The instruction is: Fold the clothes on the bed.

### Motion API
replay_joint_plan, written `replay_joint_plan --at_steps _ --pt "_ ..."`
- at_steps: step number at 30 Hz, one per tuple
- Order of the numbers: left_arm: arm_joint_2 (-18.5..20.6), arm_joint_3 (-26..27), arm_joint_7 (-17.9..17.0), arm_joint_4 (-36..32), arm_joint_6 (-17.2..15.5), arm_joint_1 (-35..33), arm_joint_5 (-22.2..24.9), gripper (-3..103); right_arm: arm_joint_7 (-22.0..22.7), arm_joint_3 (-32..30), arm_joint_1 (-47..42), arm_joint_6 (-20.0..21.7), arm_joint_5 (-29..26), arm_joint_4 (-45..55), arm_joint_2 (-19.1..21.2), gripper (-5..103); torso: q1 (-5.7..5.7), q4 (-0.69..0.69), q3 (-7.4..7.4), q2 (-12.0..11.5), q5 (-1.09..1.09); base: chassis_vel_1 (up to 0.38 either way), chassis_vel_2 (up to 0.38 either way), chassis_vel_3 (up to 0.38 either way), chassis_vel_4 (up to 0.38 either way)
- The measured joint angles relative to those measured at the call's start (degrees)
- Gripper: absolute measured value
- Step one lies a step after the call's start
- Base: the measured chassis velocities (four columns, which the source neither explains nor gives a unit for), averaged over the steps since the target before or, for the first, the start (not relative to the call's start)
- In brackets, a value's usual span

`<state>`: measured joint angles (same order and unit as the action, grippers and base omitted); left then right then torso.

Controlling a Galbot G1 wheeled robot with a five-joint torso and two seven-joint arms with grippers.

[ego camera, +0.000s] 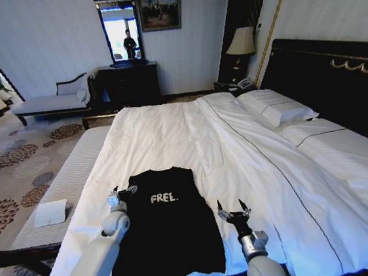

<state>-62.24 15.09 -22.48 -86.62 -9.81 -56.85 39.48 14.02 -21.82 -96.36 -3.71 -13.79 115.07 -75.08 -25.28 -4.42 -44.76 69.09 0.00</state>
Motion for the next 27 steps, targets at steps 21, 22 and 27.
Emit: replay_joint_plan --at_steps 21,22,27 --pt "-2.2 -3.1 3.8 11.8 -1.2 9.4 4.5 88 0.1 -0.7 -0.1 0.2 -0.6 0.0 0.3 100 0.0 0.0 0.0 0.0 0.0 0.0 0.0 0.0 0.0" --pt "-2.3 -3.3 3.4 12.5 -1.5 9.9 4.3 86 0.1 -0.7 0.0 0.2 -0.7 0.0 0.3 100 0.0 0.0 0.0 0.0 0.0 0.0 0.0 0.0 0.0" --pt "-3.3 -4.0 2.3 15.2 -2.4 11.9 4.1 82 0.1 -0.5 0.6 0.4 -1.4 -0.1 0.4 100 0.0 0.0 0.0 0.0 0.01 0.0 0.0 0.0 0.0"
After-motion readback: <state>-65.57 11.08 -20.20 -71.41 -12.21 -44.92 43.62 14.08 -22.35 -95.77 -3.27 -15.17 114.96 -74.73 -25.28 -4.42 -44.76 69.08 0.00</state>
